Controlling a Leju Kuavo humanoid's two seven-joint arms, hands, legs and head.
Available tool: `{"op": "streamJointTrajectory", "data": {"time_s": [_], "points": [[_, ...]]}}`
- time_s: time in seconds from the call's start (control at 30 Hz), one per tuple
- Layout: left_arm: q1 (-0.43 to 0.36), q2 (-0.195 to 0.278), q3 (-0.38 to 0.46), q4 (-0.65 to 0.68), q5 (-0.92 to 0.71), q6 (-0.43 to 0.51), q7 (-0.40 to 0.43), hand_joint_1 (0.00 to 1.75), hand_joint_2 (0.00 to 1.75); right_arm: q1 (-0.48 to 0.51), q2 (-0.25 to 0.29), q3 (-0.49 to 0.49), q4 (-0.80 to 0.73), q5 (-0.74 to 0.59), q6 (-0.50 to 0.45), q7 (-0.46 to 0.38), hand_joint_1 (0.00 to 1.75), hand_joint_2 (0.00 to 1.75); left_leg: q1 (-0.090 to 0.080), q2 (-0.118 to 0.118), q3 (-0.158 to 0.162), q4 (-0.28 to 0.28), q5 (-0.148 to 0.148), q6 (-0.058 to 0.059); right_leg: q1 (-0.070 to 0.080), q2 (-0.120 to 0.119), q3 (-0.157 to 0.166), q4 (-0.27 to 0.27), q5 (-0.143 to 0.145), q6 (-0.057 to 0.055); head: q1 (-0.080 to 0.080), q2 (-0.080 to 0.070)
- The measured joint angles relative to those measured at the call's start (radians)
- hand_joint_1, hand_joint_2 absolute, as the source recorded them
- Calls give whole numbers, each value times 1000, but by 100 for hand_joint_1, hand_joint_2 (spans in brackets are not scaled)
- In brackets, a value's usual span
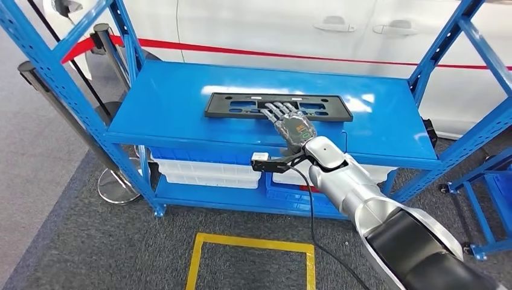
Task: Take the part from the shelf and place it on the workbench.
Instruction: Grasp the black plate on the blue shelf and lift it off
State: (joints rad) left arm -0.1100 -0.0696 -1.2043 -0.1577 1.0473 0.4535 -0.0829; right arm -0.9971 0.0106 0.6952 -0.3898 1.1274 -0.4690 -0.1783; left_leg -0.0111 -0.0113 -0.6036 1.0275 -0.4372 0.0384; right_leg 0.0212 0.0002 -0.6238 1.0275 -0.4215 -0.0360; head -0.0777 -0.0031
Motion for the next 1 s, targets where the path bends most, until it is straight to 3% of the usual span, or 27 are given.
{"op": "streamJointTrajectory", "data": {"time_s": [0.1, 0.13, 0.67, 1.0], "points": [[1, 1, 0, 0, -4, -2, 3, 0, 0, 3, -1, 0, 1, -3, 6, -1, 0, 175, 4, 1, -2, 2, -2, -2, 0, 0, 4, -14, 3, 32, 1, 0], [1, 1, 0, 0, -6, -3, 3, 0, 0, 6, -1, 1, 2, -5, 7, -3, 0, 175, 4, 1, -2, 2, -3, -3, 0, 0, 4, -14, 2, 34, 1, 0], [-2, 1, -6, 0, -30, -20, 17, 0, 0, 130, -1, 22, -3, 10, 9, 33, 0, 175, 4, 2, 2, -1, -3, -7, -1, 1, 4, -11, 0, 30, 1, 0], [-1, 1, -8, 0, -35, -29, 14, 0, 0, 158, -6, 23, -6, 11, 8, 33, 0, 175, -6, 2, 1, 0, -4, 1, -11, 1, 4, -13, 3, 38, 1, 0]]}}
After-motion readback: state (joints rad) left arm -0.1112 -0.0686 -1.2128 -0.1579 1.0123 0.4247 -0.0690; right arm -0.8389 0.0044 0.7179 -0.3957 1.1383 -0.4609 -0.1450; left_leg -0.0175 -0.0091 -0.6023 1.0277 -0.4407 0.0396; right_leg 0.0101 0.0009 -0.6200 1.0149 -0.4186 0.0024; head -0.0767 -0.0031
